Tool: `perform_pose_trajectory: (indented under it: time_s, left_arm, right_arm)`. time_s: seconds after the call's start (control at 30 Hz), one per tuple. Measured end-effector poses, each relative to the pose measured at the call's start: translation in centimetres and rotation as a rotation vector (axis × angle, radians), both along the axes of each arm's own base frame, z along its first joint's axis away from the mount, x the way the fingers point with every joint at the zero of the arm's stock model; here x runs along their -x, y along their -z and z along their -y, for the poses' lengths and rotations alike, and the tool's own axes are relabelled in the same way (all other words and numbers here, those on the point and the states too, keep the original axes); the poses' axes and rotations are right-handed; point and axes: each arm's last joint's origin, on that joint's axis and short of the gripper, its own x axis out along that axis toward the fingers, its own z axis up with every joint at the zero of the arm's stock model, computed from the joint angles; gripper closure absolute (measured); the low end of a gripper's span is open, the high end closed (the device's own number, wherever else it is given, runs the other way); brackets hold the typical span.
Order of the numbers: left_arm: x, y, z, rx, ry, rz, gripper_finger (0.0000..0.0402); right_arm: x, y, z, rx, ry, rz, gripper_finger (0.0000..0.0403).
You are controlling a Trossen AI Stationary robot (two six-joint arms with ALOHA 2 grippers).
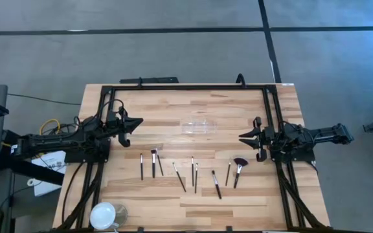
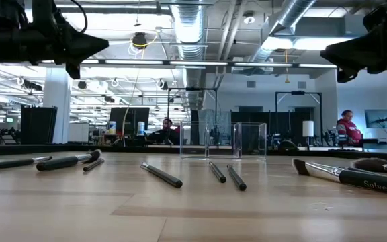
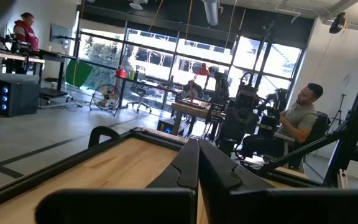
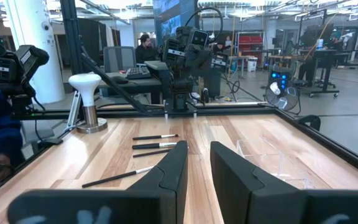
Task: Put items in baskets/containers
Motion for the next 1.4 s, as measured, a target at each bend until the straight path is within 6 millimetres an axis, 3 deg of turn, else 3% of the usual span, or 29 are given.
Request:
perform_pose_trajectory:
  time_s: [1.2, 1.4]
  left_arm:
    - [0.09, -0.39, 0.02, 0.052, 0.014, 0.055, 0.0398]
    - [0.19, -0.42, -0.3, 0.075, -0.1, 0.068, 0.0398]
  right_arm:
    - [0.0, -0.01, 0.0, 0.0, 0.0, 0.0, 0.0343]
    - [0.0, -0.01, 0.0, 0.0, 0.0, 0.0, 0.0343]
